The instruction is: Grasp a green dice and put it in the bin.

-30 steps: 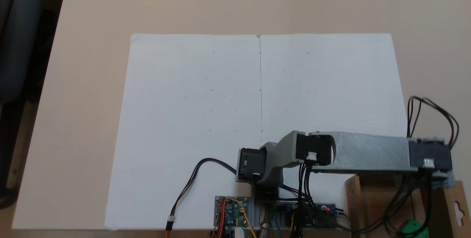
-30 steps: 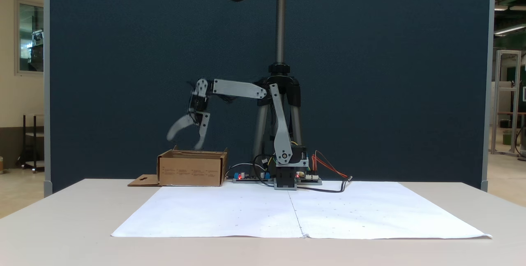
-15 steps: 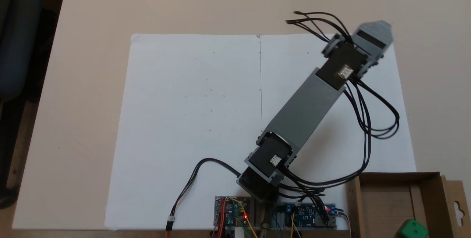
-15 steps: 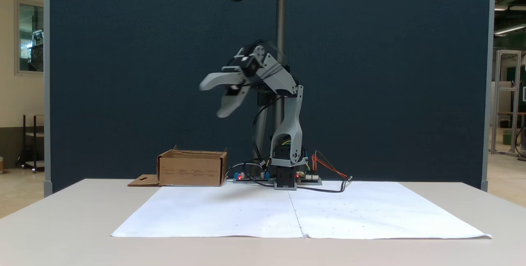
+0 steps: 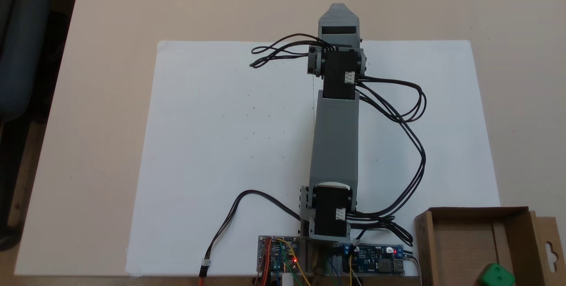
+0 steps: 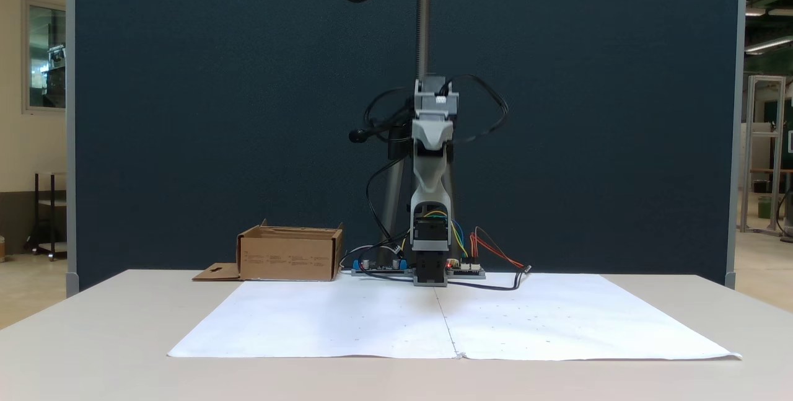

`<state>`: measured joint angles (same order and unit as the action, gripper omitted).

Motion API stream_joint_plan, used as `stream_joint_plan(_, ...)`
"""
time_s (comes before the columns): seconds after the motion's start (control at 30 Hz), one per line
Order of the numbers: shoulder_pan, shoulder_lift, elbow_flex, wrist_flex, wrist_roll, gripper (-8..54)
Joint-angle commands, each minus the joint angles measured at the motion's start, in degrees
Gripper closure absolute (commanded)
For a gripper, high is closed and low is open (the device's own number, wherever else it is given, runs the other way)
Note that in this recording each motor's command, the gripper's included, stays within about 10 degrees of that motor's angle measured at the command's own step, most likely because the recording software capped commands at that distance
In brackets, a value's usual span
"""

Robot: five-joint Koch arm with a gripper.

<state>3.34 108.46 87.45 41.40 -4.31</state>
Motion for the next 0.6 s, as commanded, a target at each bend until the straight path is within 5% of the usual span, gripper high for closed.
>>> stream_joint_plan(0.0,0.0,3.9,4.3,-9.6,2.7,0.9)
stream_joint_plan(0.57,-3.7,18.6,46.4,-45.9,2.0,0.0)
